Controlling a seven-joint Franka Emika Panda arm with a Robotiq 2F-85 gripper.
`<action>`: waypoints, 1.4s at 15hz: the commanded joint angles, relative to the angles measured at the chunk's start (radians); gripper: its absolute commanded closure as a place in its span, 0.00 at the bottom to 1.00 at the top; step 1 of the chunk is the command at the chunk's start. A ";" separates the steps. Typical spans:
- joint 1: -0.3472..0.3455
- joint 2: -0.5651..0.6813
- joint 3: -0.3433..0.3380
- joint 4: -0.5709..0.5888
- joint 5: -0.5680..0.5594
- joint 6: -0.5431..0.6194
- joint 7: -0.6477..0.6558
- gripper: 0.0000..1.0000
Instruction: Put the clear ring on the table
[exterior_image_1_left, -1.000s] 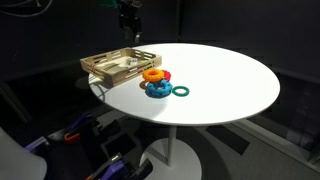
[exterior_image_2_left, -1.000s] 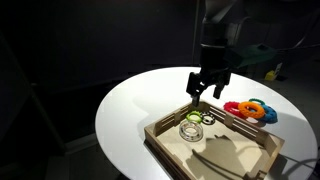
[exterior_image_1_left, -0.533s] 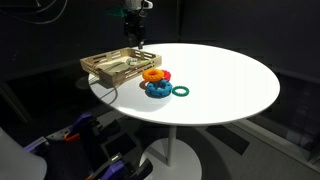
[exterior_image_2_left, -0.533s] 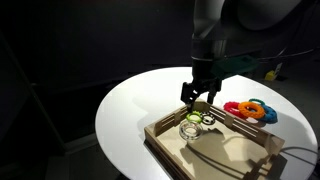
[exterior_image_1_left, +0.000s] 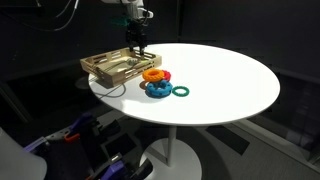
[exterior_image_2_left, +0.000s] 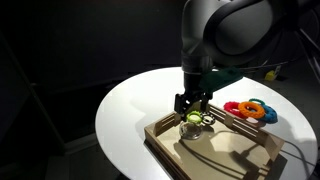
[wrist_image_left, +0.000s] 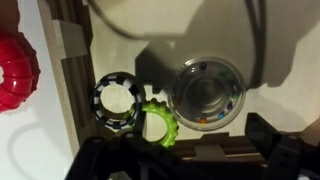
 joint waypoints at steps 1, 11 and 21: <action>0.024 0.036 -0.027 0.046 -0.025 -0.015 0.007 0.00; 0.036 0.068 -0.052 0.057 -0.024 -0.017 0.007 0.00; 0.045 0.084 -0.057 0.065 -0.027 -0.023 0.007 0.07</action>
